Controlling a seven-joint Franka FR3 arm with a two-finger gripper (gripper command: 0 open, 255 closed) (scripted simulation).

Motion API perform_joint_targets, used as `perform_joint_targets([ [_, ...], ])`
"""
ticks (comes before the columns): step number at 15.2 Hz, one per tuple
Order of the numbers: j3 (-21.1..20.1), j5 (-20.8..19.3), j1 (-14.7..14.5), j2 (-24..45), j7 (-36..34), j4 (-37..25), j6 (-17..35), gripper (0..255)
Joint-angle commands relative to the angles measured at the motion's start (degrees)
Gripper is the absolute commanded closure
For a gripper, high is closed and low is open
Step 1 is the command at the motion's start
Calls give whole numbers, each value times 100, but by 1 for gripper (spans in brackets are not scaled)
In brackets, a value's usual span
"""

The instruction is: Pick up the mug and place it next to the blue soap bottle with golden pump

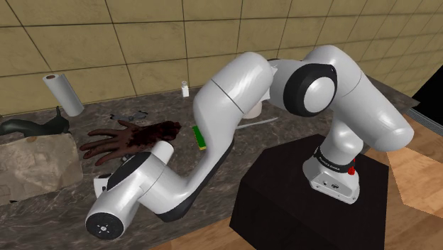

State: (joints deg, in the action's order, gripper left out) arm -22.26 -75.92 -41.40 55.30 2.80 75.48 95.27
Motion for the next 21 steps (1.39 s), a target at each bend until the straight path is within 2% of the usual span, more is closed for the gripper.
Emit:
perform_joint_targets([
  [1, -25, 28, 19, -115, 43, 62, -32, 255],
  [21, -239, 317, 141, -1056, 707, 217, -425, 255],
])
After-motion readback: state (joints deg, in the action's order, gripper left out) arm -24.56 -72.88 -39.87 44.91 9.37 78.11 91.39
